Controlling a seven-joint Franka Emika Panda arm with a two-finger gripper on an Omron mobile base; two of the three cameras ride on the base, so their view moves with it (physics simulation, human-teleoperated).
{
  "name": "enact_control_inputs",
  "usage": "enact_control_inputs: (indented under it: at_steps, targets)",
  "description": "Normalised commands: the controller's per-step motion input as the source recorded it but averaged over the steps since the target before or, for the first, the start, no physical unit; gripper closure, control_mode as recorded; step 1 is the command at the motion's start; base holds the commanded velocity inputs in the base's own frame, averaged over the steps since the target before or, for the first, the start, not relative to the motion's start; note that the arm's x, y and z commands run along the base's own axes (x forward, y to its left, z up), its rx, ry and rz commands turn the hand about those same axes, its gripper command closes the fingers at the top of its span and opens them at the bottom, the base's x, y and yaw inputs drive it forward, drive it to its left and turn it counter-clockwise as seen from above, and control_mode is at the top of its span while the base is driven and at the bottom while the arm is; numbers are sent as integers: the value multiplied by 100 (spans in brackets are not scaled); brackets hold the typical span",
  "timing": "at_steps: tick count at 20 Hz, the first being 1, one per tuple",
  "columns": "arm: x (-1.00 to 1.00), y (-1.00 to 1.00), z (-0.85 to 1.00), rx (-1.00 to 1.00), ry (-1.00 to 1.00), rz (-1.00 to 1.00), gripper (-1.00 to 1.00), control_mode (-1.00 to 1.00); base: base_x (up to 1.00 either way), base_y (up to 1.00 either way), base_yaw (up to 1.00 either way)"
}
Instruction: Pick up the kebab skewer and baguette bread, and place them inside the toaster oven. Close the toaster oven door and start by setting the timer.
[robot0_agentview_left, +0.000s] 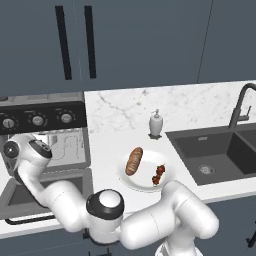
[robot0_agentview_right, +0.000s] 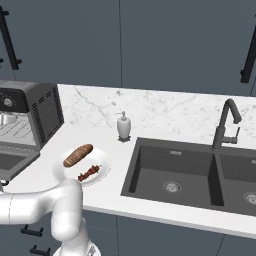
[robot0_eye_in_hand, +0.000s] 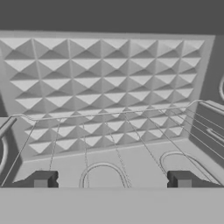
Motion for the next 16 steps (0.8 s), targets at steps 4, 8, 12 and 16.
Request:
enact_control_inputs:
  at_steps: [4, 8, 12, 16]
  targets:
    - [-4, 1, -93, -2, 14, 0, -100, -100, 0, 0, 0]
    - [-28, 9, -100, -2, 18, 0, -100, -100, 0, 0, 0]
    - [-50, 6, -100, -4, 14, 0, -100, -100, 0, 0, 0]
    - [-73, 8, -95, -5, 15, 0, -100, -100, 0, 0, 0]
